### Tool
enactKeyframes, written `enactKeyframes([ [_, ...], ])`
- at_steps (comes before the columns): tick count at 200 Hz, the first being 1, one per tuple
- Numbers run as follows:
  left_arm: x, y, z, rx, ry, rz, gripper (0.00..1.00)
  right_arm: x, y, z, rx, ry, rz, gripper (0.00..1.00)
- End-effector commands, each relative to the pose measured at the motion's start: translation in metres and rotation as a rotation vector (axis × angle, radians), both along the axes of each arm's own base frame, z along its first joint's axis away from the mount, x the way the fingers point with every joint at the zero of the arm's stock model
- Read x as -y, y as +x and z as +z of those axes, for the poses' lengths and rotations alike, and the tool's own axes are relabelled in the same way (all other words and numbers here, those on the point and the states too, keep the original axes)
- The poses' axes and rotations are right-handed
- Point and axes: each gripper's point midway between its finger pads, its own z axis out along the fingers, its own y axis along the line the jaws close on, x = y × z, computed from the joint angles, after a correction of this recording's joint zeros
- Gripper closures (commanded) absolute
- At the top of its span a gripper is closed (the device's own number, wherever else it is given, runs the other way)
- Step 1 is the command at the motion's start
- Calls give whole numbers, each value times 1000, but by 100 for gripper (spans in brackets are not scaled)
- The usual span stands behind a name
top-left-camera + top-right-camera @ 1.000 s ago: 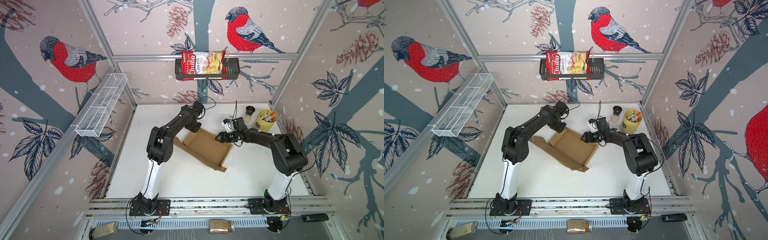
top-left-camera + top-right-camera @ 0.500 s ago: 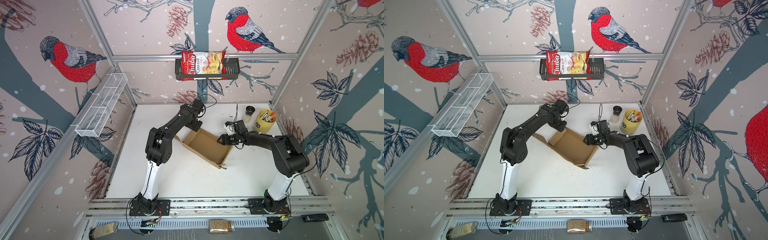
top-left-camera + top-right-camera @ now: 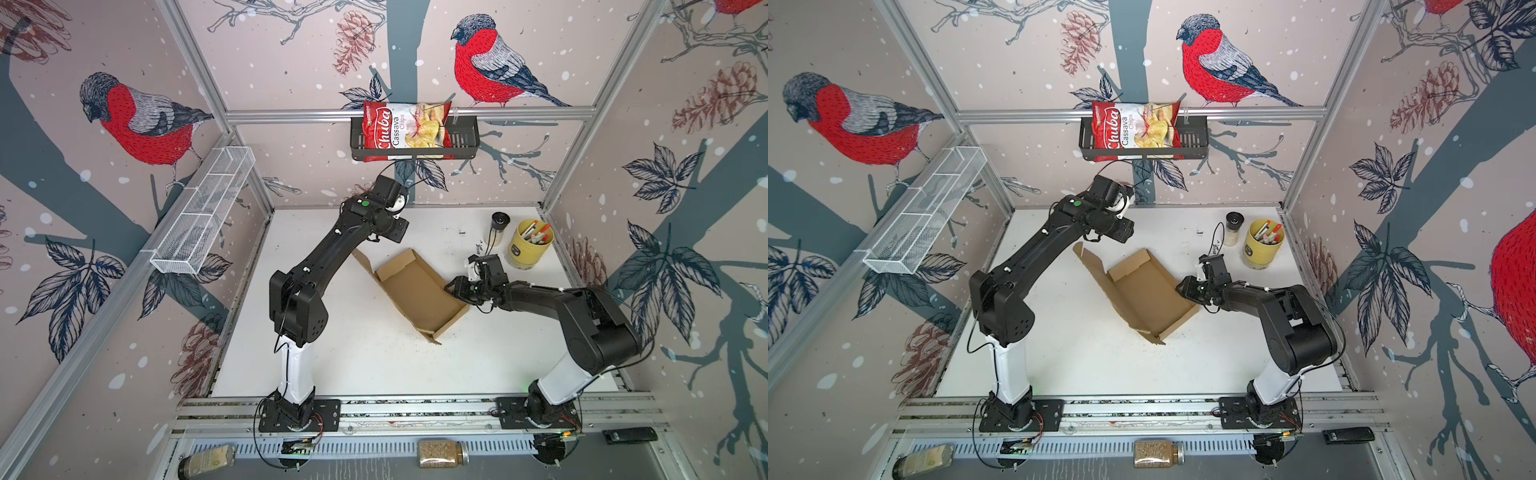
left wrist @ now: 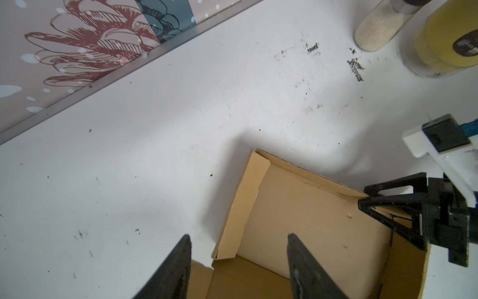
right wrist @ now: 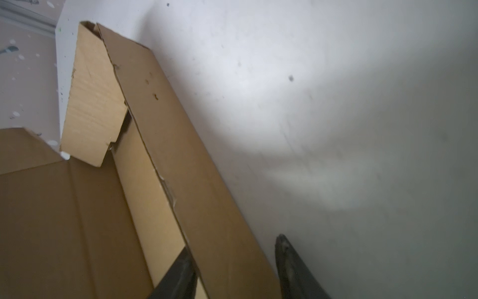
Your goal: Fold the paper box
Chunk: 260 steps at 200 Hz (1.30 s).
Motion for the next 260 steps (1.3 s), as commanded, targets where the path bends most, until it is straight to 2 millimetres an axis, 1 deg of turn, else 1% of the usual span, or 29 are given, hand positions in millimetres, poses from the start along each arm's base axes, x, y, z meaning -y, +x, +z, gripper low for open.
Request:
enactKeyframes([
  [1, -6, 5, 20, 89, -25, 45, 41, 7, 7, 8, -11, 80, -176, 51],
  [23, -27, 5, 29, 160, 1, 137, 41, 18, -2, 9, -27, 126, -281, 51],
  [44, -47, 4, 36, 214, 14, 207, 41, 13, -16, 10, -44, 134, -330, 49],
  [50, -52, 3, 38, 223, 12, 225, 41, 9, -20, 12, -42, 132, -340, 47],
  [66, -67, 1, 48, 252, -6, 284, 41, -3, -32, 18, -17, 112, -358, 37],
  [74, -75, -1, 53, 266, -10, 310, 41, -7, -36, 21, -4, 95, -354, 35],
  [93, -98, -7, 65, 315, -8, 384, 41, -4, -38, 28, 38, 51, -341, 30],
  [108, -117, -15, 78, 363, -28, 435, 41, 2, -32, 41, 110, 8, -300, 26],
  [119, -130, -22, 85, 395, -57, 457, 41, 0, -25, 52, 170, -27, -226, 24],
  [123, -134, -25, 89, 411, -77, 464, 39, 0, -23, 56, 188, -48, -200, 24],
  [130, -140, -30, 90, 425, -101, 475, 34, 0, -19, 62, 226, -97, -149, 24],
  [141, -147, -39, 97, 455, -153, 484, 28, -2, -11, 75, 300, -168, -69, 24],
  [148, -152, -46, 98, 457, -181, 487, 26, -6, -7, 85, 355, -202, -6, 23],
  [163, -161, -55, 95, 438, -235, 499, 26, -22, 2, 105, 474, -254, 164, 24],
  [171, -167, -58, 91, 421, -258, 512, 26, -31, 8, 113, 517, -289, 250, 24],
  [182, -174, -61, 85, 398, -291, 523, 28, -43, 15, 117, 546, -332, 351, 24],
  [197, -183, -63, 78, 382, -332, 545, 29, -57, 31, 117, 554, -385, 445, 25],
  [219, -191, -65, 66, 356, -371, 567, 30, -77, 54, 110, 555, -454, 577, 25],
  [227, -193, -65, 61, 350, -381, 574, 30, -81, 63, 107, 557, -485, 612, 25],
  [244, -199, -67, 51, 339, -400, 599, 30, -94, 73, 93, 544, -549, 725, 25],
  [260, -208, -69, 45, 338, -411, 629, 30, -99, 86, 77, 545, -658, 794, 24],
])
